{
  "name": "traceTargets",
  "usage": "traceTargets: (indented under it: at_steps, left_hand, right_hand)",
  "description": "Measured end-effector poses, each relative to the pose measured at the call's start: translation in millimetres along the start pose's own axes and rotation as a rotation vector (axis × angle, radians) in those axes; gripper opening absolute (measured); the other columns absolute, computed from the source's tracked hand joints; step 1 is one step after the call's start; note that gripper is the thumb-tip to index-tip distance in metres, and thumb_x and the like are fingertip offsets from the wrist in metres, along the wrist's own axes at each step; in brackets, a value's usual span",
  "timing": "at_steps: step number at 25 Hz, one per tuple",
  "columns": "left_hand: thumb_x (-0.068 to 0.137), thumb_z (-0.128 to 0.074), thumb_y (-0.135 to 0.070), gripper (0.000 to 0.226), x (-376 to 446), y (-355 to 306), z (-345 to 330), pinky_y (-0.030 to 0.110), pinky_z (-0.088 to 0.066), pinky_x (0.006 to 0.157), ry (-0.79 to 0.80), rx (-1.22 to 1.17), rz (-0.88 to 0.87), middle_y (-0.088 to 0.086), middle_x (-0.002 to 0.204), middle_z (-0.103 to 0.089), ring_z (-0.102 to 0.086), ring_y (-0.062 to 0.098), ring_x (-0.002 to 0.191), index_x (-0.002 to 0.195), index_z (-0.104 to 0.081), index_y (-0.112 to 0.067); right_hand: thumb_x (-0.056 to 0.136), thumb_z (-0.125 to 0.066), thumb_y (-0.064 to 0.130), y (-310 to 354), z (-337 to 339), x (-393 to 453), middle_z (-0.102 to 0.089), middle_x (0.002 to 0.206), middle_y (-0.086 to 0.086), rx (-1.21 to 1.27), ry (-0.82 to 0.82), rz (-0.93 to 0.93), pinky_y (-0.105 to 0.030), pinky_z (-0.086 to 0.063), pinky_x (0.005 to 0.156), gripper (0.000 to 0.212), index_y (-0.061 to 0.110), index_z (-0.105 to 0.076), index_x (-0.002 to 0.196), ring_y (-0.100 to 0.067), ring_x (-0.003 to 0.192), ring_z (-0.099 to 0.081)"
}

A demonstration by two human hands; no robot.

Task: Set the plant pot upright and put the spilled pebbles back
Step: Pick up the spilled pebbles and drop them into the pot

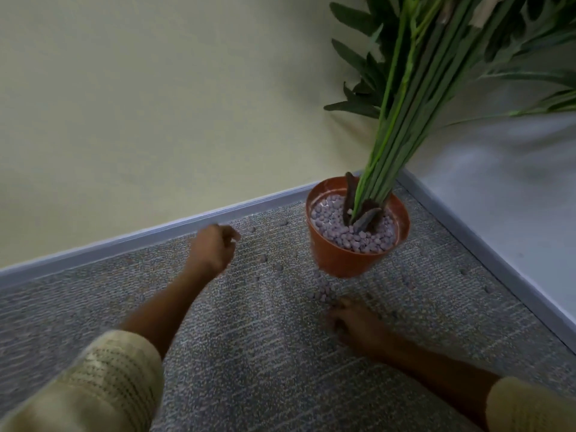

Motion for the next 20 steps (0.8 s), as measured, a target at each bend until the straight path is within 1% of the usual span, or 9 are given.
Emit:
traceTargets:
  at_steps: [3, 5, 7, 10, 12, 14, 17, 18, 20]
  left_hand:
    - [0.087, -0.058, -0.014, 0.036, -5, 41, -57, 0.036, -0.047, 0.095, 0.093, 0.055, 0.067, 0.019, 0.125, -0.058, -0.059, 0.036, 0.108, 0.122, -0.061, -0.009]
    - [0.088, -0.056, -0.023, 0.044, -10, 58, -85, 0.041, -0.045, 0.099, 0.165, 0.195, 0.087, 0.018, 0.131, -0.049, -0.051, 0.039, 0.115, 0.131, -0.051, -0.013]
    - [0.089, -0.054, -0.026, 0.041, -10, 63, -92, 0.044, -0.043, 0.097, 0.137, 0.3, 0.067, 0.018, 0.128, -0.047, -0.047, 0.04, 0.113, 0.127, -0.05, -0.012]
    - [0.084, -0.06, -0.015, 0.024, -3, 59, -87, 0.039, -0.045, 0.086, 0.047, 0.147, 0.042, 0.026, 0.105, -0.056, -0.055, 0.042, 0.099, 0.103, -0.063, 0.0]
    - [0.083, -0.062, -0.012, 0.015, -1, 56, -86, 0.036, -0.047, 0.082, 0.022, -0.007, 0.084, 0.025, 0.099, -0.064, -0.062, 0.039, 0.093, 0.094, -0.068, -0.003]
    - [0.085, -0.062, -0.014, 0.018, -4, 45, -92, 0.033, -0.049, 0.082, 0.044, -0.136, 0.09, 0.02, 0.101, -0.068, -0.065, 0.032, 0.089, 0.101, -0.069, -0.009]
    - [0.088, -0.06, -0.021, 0.033, -10, 22, -110, 0.027, -0.045, 0.084, 0.122, -0.142, -0.003, 0.017, 0.108, -0.057, -0.06, 0.027, 0.084, 0.121, -0.061, -0.016]
    - [0.088, -0.061, -0.024, 0.035, -11, 16, -114, 0.027, -0.045, 0.085, 0.141, -0.102, -0.031, 0.017, 0.109, -0.053, -0.06, 0.028, 0.086, 0.122, -0.06, -0.015]
    - [0.085, -0.064, -0.023, 0.03, -14, 9, -120, 0.026, -0.044, 0.082, 0.171, -0.04, -0.093, 0.017, 0.108, -0.051, -0.06, 0.032, 0.091, 0.112, -0.064, -0.009]
  right_hand:
    - [0.076, -0.068, 0.009, -10, 10, 9, -0.065, 0.106, -0.008, 0.094, -0.04, -0.045, -0.012, -0.037, 0.072, 0.015, 0.011, -0.074, 0.089, -0.017, 0.094, -0.061]
    - [0.071, -0.073, 0.006, -15, 13, 16, -0.07, 0.099, -0.007, 0.144, -0.023, -0.074, -0.001, -0.035, 0.061, 0.014, 0.009, -0.076, 0.084, -0.008, 0.08, -0.06]
    - [0.069, -0.074, 0.008, -16, 14, 19, -0.072, 0.095, -0.004, 0.13, -0.009, -0.08, 0.001, -0.035, 0.062, 0.014, 0.012, -0.077, 0.083, -0.007, 0.077, -0.061]
    - [0.07, -0.072, 0.015, -11, 15, 21, -0.072, 0.091, 0.002, 0.042, 0.005, -0.046, -0.013, -0.043, 0.078, 0.013, 0.02, -0.076, 0.082, -0.012, 0.086, -0.065]
    - [0.071, -0.07, 0.017, -7, 14, 18, -0.067, 0.09, 0.004, 0.012, 0.017, -0.013, -0.017, -0.042, 0.078, 0.013, 0.02, -0.075, 0.083, -0.013, 0.088, -0.062]
    - [0.072, -0.068, 0.015, -2, 16, 17, -0.066, 0.095, -0.001, 0.0, 0.016, 0.009, -0.017, -0.037, 0.073, 0.013, 0.019, -0.073, 0.083, -0.012, 0.088, -0.058]
    - [0.074, -0.065, 0.013, 7, 22, 20, -0.065, 0.097, -0.006, 0.003, -0.027, 0.054, -0.02, -0.04, 0.073, 0.01, 0.015, -0.072, 0.081, -0.011, 0.087, -0.054]
    - [0.076, -0.064, 0.014, 10, 23, 20, -0.064, 0.098, -0.007, -0.019, -0.032, 0.064, -0.021, -0.04, 0.074, 0.01, 0.015, -0.072, 0.083, -0.014, 0.09, -0.055]
    - [0.081, -0.061, 0.015, 15, 24, 20, -0.062, 0.105, -0.008, -0.082, -0.024, 0.061, -0.023, -0.038, 0.077, 0.012, 0.015, -0.071, 0.088, -0.02, 0.099, -0.055]
Point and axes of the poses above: each hand's wrist, its own x-axis towards the middle knuckle, its own z-axis out of the back of the hand, y = z × x, the point moved 7 cm from there along x, towards the middle knuckle
